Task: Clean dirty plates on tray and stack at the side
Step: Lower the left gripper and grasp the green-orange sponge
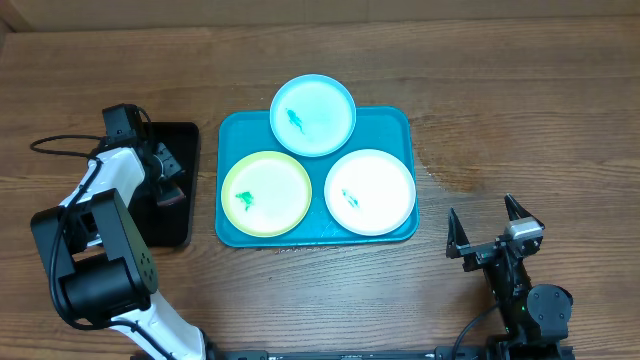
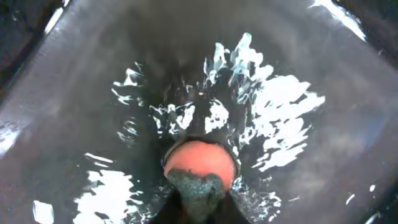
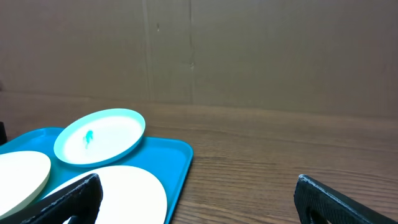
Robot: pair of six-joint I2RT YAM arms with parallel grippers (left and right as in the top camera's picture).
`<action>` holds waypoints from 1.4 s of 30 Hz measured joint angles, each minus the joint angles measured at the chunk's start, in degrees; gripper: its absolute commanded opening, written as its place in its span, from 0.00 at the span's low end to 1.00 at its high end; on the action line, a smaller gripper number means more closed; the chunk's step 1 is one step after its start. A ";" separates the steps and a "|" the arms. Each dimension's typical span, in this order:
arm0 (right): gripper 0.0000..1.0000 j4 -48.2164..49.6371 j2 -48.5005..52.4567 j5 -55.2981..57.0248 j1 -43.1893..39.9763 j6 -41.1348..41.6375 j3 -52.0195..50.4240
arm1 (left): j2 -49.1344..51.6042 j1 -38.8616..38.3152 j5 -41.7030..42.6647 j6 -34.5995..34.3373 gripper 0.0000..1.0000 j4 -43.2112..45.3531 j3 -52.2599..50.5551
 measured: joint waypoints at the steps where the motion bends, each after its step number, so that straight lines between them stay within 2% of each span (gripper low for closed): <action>1: 1.00 0.02 0.00 0.00 0.00 -0.04 0.00 | 0.00 -0.04 0.02 0.00 1.00 -0.70 0.11; 8: 1.00 0.00 0.00 -0.02 0.00 -0.04 0.00 | -0.04 -0.24 0.81 0.02 1.00 -8.17 1.36; 10: 1.00 0.00 0.00 -0.02 0.00 -0.02 0.00 | -0.07 -0.07 1.22 0.00 0.93 -9.53 1.53; 12: 1.00 0.00 0.00 -0.02 0.00 -0.02 0.00 | -0.09 -0.02 1.36 -0.17 0.77 -10.25 1.55; 15: 1.00 0.00 0.00 0.00 0.00 0.00 0.00 | -0.17 -0.02 1.68 -0.02 0.27 -11.02 1.55; 16: 1.00 0.02 0.00 0.00 0.00 -0.02 0.00 | -0.20 -0.02 1.81 -0.02 0.13 -11.10 1.55; 17: 1.00 0.02 0.00 0.00 0.00 -0.02 0.00 | -0.22 -0.02 2.08 -0.02 0.06 -11.26 1.55; 21: 1.00 0.00 0.00 -0.02 0.00 0.00 0.00 | -0.33 -0.02 2.97 -0.02 0.04 -12.07 1.55; 22: 1.00 0.00 0.00 -0.02 0.00 -0.02 0.00 | -0.33 -0.02 3.02 -0.02 0.22 -12.13 1.55; 23: 1.00 -0.02 0.00 -0.02 0.00 -0.02 0.00 | -0.33 -0.02 3.15 0.04 0.66 -12.24 1.55; 24: 1.00 -0.02 0.00 0.00 0.00 -0.02 0.00 | -0.33 -0.02 3.65 0.11 1.00 -12.39 1.57; 33: 1.00 0.00 0.00 0.00 0.00 -0.02 0.00 | -0.50 0.22 3.76 -0.13 1.00 -12.33 1.62; 34: 1.00 -0.02 0.00 0.00 0.00 -0.02 0.00 | -0.50 0.22 3.58 -0.15 0.96 -12.31 1.62; 38: 1.00 0.00 0.00 -0.02 0.00 -0.02 0.00 | -0.31 0.24 2.36 0.20 0.62 -12.50 1.97; 42: 1.00 0.00 0.00 -0.02 0.00 0.00 0.00 | 0.48 0.22 2.32 0.96 0.22 -15.17 3.67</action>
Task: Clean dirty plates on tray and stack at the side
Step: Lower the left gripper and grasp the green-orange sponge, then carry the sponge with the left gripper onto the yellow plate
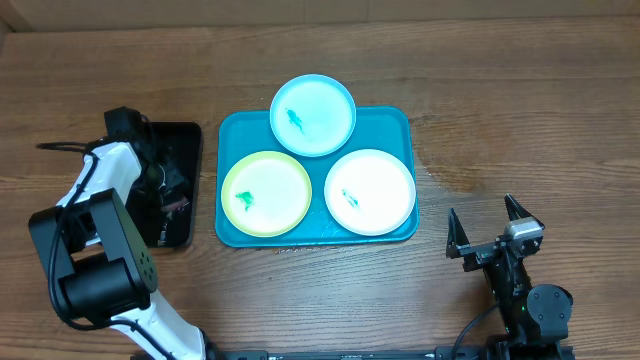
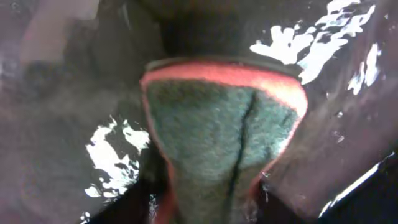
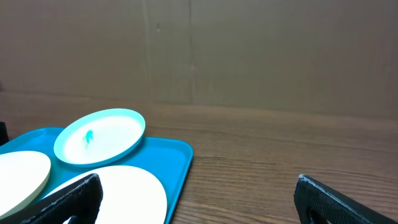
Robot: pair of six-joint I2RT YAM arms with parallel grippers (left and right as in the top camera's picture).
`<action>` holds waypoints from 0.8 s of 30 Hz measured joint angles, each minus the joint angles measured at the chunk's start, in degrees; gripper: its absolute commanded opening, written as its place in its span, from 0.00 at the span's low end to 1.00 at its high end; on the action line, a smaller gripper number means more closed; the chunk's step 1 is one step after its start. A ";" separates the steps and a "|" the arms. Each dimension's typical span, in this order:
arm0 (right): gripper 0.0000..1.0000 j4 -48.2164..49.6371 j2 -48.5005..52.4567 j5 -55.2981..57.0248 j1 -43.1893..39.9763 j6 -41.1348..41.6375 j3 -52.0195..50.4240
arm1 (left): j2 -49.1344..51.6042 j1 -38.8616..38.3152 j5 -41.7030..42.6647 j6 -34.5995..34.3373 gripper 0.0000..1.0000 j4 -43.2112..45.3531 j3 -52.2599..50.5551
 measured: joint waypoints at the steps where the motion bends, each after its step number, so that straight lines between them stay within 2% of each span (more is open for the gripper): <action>1: 1.00 -0.02 0.00 0.02 0.00 -0.02 0.00 | 0.20 0.00 0.00 -0.02 0.13 -0.74 0.46; 3: 1.00 0.00 0.00 0.00 0.00 -0.02 0.00 | 0.66 0.00 0.02 0.35 0.04 -2.80 1.92; 12: 1.00 0.00 0.00 0.02 0.00 -0.04 0.00 | 1.07 0.00 -0.02 0.57 0.04 -14.45 14.14; 20: 1.00 -0.02 0.00 0.02 0.00 -0.02 0.00 | 1.14 0.02 0.02 0.57 0.04 -29.35 29.16; 24: 1.00 -0.04 0.00 0.00 0.00 -0.02 0.00 | 1.14 0.00 1.11 0.59 0.04 -32.30 32.92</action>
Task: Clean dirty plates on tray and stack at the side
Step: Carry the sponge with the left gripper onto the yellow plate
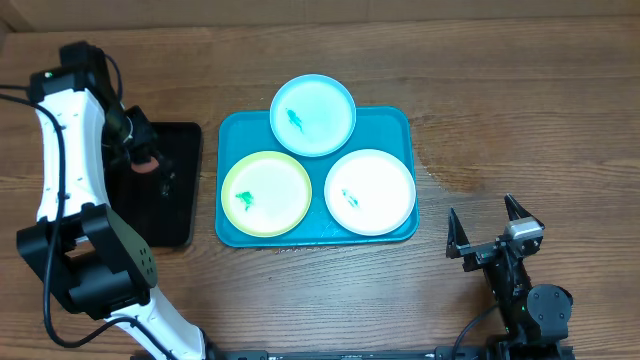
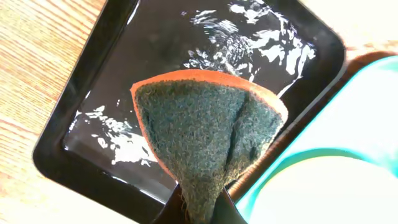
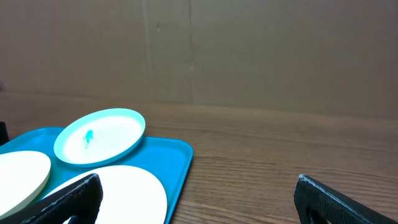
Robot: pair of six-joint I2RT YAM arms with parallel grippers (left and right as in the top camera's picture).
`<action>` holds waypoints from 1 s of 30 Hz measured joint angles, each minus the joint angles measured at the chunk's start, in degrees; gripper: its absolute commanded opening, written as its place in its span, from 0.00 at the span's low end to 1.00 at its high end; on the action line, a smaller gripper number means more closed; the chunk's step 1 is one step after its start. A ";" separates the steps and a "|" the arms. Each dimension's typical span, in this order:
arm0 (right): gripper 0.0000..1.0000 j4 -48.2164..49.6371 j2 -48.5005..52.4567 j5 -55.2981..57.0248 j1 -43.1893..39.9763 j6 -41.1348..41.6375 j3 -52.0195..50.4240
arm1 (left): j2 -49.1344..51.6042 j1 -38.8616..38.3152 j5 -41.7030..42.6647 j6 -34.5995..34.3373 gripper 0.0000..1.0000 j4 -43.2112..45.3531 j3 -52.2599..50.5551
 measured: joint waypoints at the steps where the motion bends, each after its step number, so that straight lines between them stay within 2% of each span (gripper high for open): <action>1: 1.00 0.00 0.00 0.00 0.00 0.02 0.00 | 0.00 0.00 0.24 -0.02 0.04 0.07 0.00; 5: 1.00 0.02 0.00 -0.02 0.00 0.00 0.00 | -0.02 0.00 0.09 -0.35 0.04 4.07 -2.67; 8: 1.00 0.07 0.00 0.00 0.00 0.00 0.00 | 0.00 0.00 -0.28 -1.66 0.04 9.60 -8.37; 11: 1.00 0.04 0.00 0.02 0.00 0.00 0.00 | 0.26 0.00 -0.33 -2.29 0.04 11.04 -13.75; 15: 1.00 0.00 0.00 0.00 0.00 0.00 0.00 | 0.87 0.02 -0.35 -2.38 0.04 6.27 -13.66; 20: 1.00 0.07 0.00 0.02 0.00 0.00 0.00 | 0.66 0.00 -0.46 -2.36 0.04 -4.37 -3.76; 25: 1.00 0.07 0.00 0.00 0.00 0.00 0.00 | -3.74 -0.55 4.07 0.22 0.04 -6.01 0.52; 30: 1.00 0.04 0.00 0.00 0.00 0.00 0.00 | -6.38 -5.42 12.76 7.45 0.04 -6.16 -0.79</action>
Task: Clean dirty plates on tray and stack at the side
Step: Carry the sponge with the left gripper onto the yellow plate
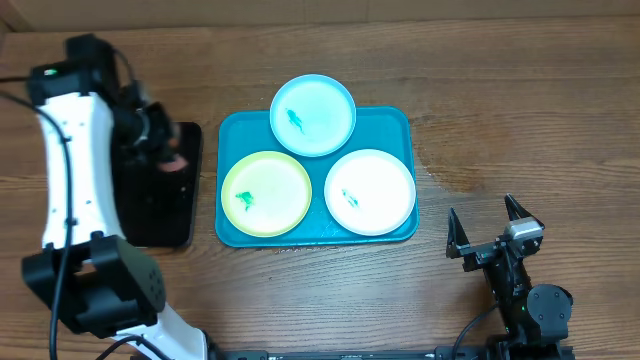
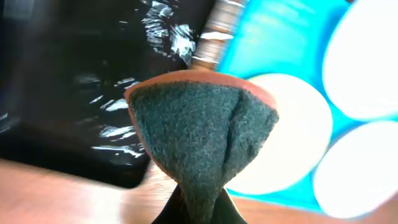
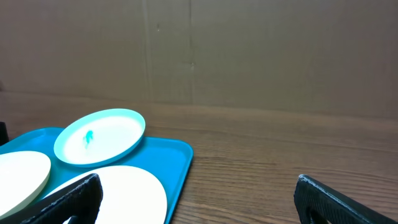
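Note:
A blue tray holds three plates, each with a green smear: a light blue plate over its far rim, a yellow-green plate and a white plate. My left gripper is shut on an orange sponge with its dark green scrub face toward the camera. It hangs over the right edge of the black water tray, just left of the blue tray. My right gripper rests open at the near right, apart from the plates.
The black water tray lies left of the blue tray on the wooden table. In the right wrist view the blue tray and light blue plate lie ahead to the left, with a cardboard wall behind.
My left gripper has moved right with the sponge, from over the black tray's far left part to its right edge. The plates now show in the left wrist view. The right arm has not moved.
The left gripper was first down in the black water tray with the sponge in its jaws, and still low in the tray a moment later. Then it held the sponge raised above the tray, and now beside the blue tray. The plates and right arm have stayed put.

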Robot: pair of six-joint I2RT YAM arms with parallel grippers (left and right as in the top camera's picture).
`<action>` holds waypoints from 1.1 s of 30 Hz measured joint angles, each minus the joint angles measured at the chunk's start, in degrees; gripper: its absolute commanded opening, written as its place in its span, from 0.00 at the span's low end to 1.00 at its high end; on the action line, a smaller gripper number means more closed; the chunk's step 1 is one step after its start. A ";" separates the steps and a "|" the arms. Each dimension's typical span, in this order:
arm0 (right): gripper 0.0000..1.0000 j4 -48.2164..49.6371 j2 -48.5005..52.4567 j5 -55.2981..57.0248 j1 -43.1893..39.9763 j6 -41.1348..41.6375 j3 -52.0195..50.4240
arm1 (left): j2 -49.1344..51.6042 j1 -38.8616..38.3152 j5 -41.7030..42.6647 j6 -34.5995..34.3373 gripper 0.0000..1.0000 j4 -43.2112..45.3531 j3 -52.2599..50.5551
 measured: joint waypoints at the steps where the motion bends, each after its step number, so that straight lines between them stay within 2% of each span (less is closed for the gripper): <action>1: 1.00 0.02 0.00 0.00 0.00 0.00 0.00 | -0.09 -1.88 1.77 1.27 0.04 1.14 -1.57; 7: 1.00 -0.04 0.00 0.00 0.00 0.00 0.00 | -0.07 -12.28 6.45 2.93 0.04 13.49 -15.61; 12: 1.00 0.00 0.00 0.00 0.00 0.02 0.00 | -0.04 -19.04 5.35 -0.79 0.04 24.46 -25.64; 16: 1.00 0.00 0.00 0.00 0.00 0.00 0.00 | -0.02 -22.51 2.47 -4.15 0.04 29.51 -30.12; 17: 1.00 -0.02 0.00 0.02 0.00 0.00 0.00 | -0.02 -23.12 1.77 -4.83 0.08 30.40 -30.80; 19: 1.00 0.02 0.00 0.00 0.00 0.02 0.00 | -0.02 -23.93 0.74 -5.66 0.22 31.36 -31.74; 20: 1.00 0.02 0.00 0.02 0.00 0.00 0.00 | -0.02 -24.22 0.35 -6.21 0.35 31.58 -32.04; 21: 1.00 0.00 0.00 0.02 0.00 0.02 0.00 | -0.02 -24.52 -0.02 -6.64 0.51 31.78 -32.22; 22: 1.00 0.00 0.00 0.00 0.00 0.02 0.00 | -0.02 -24.61 -0.24 -7.04 0.61 32.24 -32.35; 27: 1.00 -0.02 0.00 0.04 0.00 -0.02 0.00 | -0.02 -24.59 -0.87 -7.93 0.61 33.14 -32.30; 30: 1.00 0.02 0.00 0.00 0.00 0.00 0.00 | -0.02 -24.33 -1.03 -7.91 0.61 29.77 -30.67; 33: 1.00 0.04 0.00 0.00 0.00 0.00 0.00 | -0.04 -23.21 -1.33 -7.89 0.60 25.70 -24.83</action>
